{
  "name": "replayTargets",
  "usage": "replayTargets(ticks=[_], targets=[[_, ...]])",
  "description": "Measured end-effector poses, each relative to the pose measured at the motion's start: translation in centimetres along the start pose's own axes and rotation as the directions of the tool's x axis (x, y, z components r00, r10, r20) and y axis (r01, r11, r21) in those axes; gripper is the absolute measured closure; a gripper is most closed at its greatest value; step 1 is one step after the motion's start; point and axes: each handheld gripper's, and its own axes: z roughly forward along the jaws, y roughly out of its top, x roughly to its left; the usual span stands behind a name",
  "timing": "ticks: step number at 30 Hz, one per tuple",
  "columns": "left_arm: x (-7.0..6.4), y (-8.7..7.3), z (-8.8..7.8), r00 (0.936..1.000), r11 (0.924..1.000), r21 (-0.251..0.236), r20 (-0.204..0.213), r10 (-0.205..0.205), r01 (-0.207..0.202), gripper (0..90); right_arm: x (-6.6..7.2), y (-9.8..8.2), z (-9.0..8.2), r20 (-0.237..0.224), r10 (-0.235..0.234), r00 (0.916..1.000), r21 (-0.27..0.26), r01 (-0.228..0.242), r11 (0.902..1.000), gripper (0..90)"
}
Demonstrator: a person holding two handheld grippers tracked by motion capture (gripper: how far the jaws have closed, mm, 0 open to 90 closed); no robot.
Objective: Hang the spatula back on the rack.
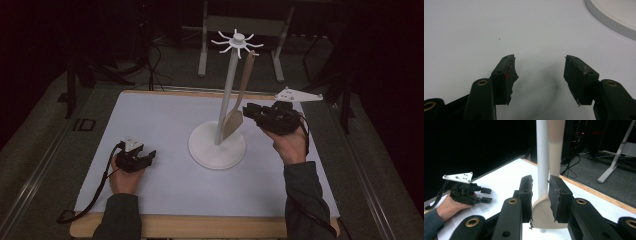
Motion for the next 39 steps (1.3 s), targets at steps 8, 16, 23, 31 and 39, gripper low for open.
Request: replayTargets(ticks=[8,16,23,31,39], targets=[[0.0,0.0,0.0,1.0000,1.0000,0.000,0.000,-0.001,0.001,42.6,-0.1,-0.4,-0.8,0.007,-0.004,1.0000,-0.002,0.004,1.0000,71.7],[0.0,0.0,0.0,1.0000,1.0000,-0.001,-0.001,0.000,0.000,42.6,-0.8,-1.4,-1.6,0.041,0.001,0.9992,0.011,-0.002,0.9999,71.3],[0.0,0.0,0.0,1.0000,1.0000,-0.003,-0.002,-0.004,0.004,42.6,-1.3,-3.2,-1.4,0.115,-0.007,0.9934,0.076,-0.002,0.9971,70.4],[0.0,0.0,0.0,1.0000,1.0000,-0.001,-0.002,-0.004,0.004,42.6,-2.3,-5.3,-1.0,0.166,0.009,0.9860,0.131,-0.031,0.9909,70.3],[0.0,0.0,0.1,1.0000,1.0000,-0.003,-0.004,-0.007,0.007,42.5,-3.5,-7.8,-0.7,0.193,0.039,0.9803,0.172,-0.073,0.9823,70.4]])
